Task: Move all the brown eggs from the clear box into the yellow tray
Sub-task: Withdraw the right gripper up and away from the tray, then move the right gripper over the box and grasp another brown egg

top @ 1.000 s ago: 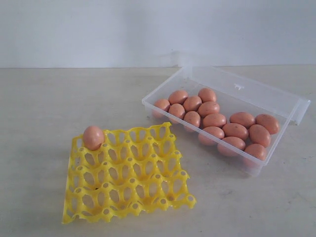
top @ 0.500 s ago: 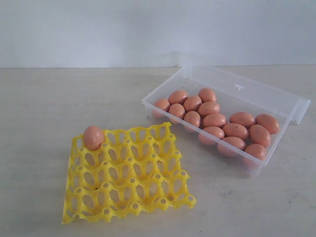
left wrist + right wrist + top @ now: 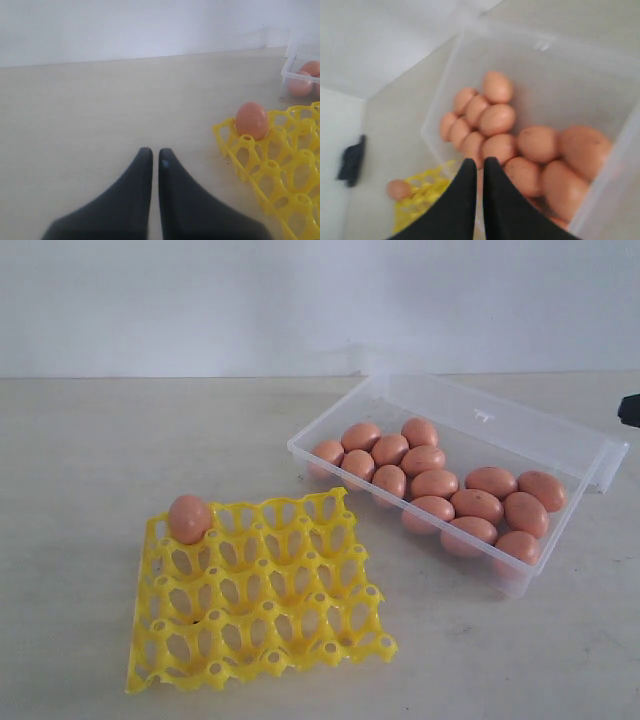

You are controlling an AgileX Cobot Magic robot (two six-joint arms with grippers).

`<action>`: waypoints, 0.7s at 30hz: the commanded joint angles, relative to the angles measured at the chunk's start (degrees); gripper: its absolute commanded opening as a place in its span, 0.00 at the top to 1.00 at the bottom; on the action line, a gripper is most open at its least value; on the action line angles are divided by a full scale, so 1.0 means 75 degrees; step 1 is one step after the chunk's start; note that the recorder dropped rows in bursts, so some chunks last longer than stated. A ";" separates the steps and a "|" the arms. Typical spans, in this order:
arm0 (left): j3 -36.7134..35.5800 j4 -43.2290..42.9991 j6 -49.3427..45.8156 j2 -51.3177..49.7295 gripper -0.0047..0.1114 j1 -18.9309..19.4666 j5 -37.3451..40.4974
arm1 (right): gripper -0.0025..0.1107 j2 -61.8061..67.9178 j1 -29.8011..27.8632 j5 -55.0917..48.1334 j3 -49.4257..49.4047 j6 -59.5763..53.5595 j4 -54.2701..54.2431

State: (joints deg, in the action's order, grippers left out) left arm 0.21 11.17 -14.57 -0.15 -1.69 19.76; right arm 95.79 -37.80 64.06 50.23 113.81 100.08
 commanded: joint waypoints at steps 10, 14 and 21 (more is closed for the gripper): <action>-0.0028 -0.0011 -0.0010 0.0020 0.92 -0.0033 -0.0033 | 0.98 -0.0415 0.2760 0.0788 -0.0345 0.0518 -0.0018; -0.0028 -0.0011 -0.0010 0.0020 0.92 -0.0033 -0.0033 | 0.98 -0.0435 0.4086 0.0788 -0.0345 0.0034 -0.0018; -0.0028 -0.0011 -0.0010 0.0020 0.92 -0.0033 -0.0033 | 0.98 -0.1590 0.6454 -0.0174 -0.0345 -0.1972 -0.0018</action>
State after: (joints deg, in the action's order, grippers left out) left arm 0.21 11.17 -14.57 -0.15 -1.69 19.76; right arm 88.77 5.33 67.04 47.80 105.63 100.08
